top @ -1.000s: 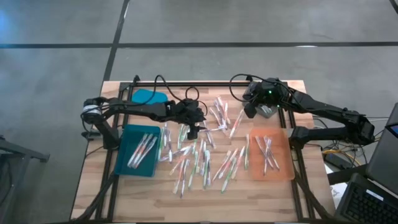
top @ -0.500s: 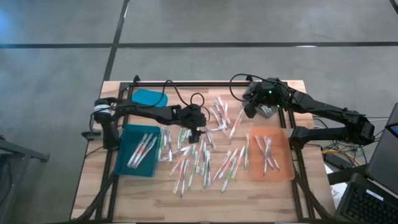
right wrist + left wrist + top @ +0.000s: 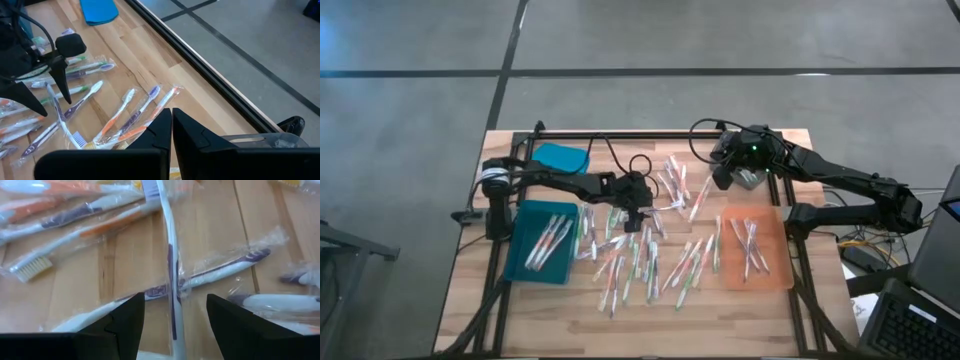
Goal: Pick & Place Toothbrushes
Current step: Move the purple toothbrush to the top left of the table
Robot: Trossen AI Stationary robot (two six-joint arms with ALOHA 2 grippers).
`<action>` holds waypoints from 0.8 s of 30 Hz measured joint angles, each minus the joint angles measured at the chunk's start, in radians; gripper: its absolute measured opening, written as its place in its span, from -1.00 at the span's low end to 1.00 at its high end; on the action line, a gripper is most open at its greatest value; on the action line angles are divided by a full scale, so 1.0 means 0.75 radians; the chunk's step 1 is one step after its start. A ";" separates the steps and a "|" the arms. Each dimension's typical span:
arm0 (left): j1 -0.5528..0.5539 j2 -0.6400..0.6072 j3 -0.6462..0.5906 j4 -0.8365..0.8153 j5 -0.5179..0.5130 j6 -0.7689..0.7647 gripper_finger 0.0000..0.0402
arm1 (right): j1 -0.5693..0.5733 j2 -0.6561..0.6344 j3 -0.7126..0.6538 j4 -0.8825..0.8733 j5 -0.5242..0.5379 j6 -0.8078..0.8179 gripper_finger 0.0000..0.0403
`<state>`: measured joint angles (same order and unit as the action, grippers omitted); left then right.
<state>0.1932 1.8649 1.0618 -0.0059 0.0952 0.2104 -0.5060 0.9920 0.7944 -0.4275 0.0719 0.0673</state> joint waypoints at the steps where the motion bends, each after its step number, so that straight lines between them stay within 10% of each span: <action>1: 0.000 0.006 0.000 0.007 0.000 0.000 0.09 | 0.000 0.000 0.000 0.000 0.000 0.000 -0.94; 10: 0.002 0.015 0.000 0.013 0.000 0.003 -0.01 | 0.000 -0.001 0.000 -0.001 0.000 0.000 -0.92; 24: 0.002 0.015 0.000 0.018 0.000 0.024 -0.71 | 0.000 -0.001 -0.007 -0.002 0.000 0.000 -0.90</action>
<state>0.1947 1.8759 1.0618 0.0078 0.0952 0.2286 -0.5061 0.9913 0.7895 -0.4290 0.0719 0.0673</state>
